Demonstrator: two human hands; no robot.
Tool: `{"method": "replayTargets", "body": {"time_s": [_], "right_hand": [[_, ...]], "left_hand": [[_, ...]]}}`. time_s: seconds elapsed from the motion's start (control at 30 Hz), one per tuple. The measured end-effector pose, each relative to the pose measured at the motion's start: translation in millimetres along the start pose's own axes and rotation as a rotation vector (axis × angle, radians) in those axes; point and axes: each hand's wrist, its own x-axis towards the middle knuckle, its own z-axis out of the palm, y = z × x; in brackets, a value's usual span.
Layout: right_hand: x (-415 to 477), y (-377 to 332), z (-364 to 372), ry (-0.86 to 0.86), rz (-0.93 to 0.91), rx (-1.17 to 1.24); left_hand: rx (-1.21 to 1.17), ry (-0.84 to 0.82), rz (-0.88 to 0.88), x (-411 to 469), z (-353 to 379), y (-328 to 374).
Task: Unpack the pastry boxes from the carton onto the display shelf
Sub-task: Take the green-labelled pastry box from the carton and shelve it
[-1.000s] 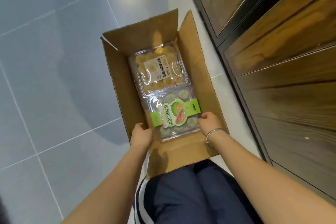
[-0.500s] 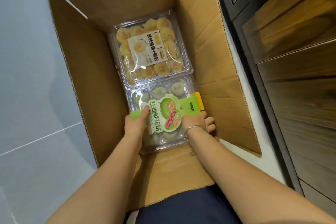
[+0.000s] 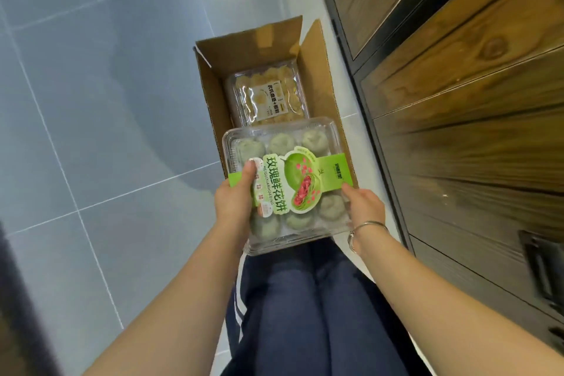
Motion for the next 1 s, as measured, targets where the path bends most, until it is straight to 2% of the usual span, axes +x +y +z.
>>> {"method": "replayTargets", "body": {"time_s": [0.07,0.1,0.2,0.3,0.47,0.6,0.77,0.9,1.0], "right_hand": [[-43,-8,-23,0.054,0.059,0.164],[-80,-19,-39,0.023,0.115,0.279],[-153,-33,-63,-0.218,0.234,0.538],[-213,-44,-79,-0.445,0.188,0.653],[-269,-77,-111,-0.531,0.012,0.604],[-289,-111,-133,-0.558,-0.115,0.562],[-314,-137,-127,-0.538,-0.187,0.613],[-336,-146,-94,-0.574,-0.108,0.614],[-353,-149,-58,-0.587,-0.146,0.653]], "left_hand": [[-0.039,-0.021,-0.014,-43,-13,15],[-0.053,-0.034,-0.020,-76,-24,28],[-0.122,-0.045,-0.036,-145,-42,48],[-0.225,-0.105,-0.061,-202,-54,59],[-0.277,-0.268,-0.039,-256,-78,80],[-0.252,-0.294,0.113,-267,-110,122],[-0.043,-0.590,0.312,-271,-155,180],[0.277,-0.617,0.329,-259,-181,223],[0.521,-0.645,0.330,-246,-205,260]]}}
